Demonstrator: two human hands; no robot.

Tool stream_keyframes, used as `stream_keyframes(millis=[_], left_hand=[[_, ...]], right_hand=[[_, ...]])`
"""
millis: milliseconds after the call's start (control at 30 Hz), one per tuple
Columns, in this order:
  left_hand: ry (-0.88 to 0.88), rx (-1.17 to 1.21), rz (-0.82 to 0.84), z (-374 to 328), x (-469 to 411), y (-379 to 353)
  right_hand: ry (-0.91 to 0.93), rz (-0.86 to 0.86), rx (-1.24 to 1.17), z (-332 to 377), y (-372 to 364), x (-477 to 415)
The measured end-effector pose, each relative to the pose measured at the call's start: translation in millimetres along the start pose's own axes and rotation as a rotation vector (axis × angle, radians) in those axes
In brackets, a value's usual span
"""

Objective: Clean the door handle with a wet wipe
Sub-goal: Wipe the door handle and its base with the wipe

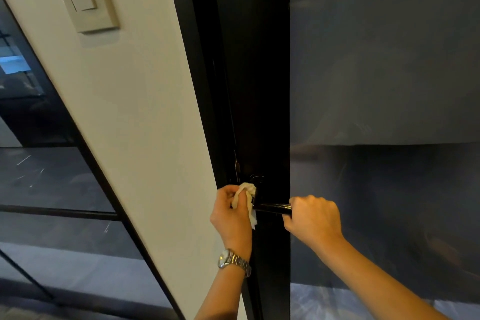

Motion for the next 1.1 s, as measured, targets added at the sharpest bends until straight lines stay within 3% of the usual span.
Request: stream_keyframes(millis=[300, 533, 700, 900, 1100], left_hand=[[-0.177, -0.292, 0.226, -2, -30, -12], [-0.493, -0.496, 0.467, -21, -41, -20], [-0.316, -0.535, 0.446, 6, -34, -6], [-0.061, -0.378, 0.308, 10, -12, -12], [-0.046, -0.325, 0.324, 14, 5, -9]], right_hand=[[-0.009, 0.031, -0.002, -1, -1, -1], [-0.030, 0.038, 0.012, -1, 1, -1], [-0.023, 0.039, -0.009, 0, 0, 1], [-0.016, 0.052, 0.007, -1, -3, 0], [-0.015, 0.031, -0.012, 0, 1, 0]])
Point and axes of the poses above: each hand's wrist, its own x-axis away from the middle knuckle, its own y-axis out of the back of the hand, z = x × y, the point moved 2 cm from there along -x, towards the middle knuckle, and after that the axes turned 15 degrees about x, right-handed, at the moved point
